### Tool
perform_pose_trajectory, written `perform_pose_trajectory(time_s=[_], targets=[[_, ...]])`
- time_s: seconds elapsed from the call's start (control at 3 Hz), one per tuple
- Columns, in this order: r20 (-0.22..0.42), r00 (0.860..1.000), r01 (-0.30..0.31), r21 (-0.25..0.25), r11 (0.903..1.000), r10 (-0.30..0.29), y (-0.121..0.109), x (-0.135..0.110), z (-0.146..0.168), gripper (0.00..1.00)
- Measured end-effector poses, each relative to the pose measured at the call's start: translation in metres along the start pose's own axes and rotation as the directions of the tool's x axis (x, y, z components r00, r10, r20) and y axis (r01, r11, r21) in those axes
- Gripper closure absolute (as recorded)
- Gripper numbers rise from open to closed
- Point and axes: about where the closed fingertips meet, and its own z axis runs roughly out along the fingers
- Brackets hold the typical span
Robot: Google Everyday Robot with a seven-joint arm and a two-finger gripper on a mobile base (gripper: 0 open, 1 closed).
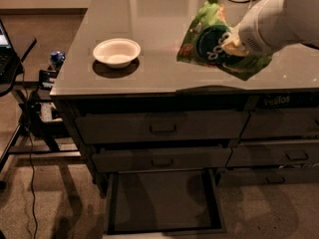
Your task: Pick green rice chip bag from bottom drawer and place on counter
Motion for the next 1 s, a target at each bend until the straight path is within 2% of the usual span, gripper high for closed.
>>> perform_pose_trajectory(time_s=[0.33,0.67,1.0], targets=[[0.006,1.0,-0.001,0.006,1.0,0.001,-0.004,-0.003,-0.002,1.0],[0.017,1.0,-0.019,-0.035,0.9992,0.02,-0.009,-0.007,0.007,1.0],[0.034,0.999,-0.022,-0.127,0.9917,0.027,-0.02,-0.021,0.031,1.0]])
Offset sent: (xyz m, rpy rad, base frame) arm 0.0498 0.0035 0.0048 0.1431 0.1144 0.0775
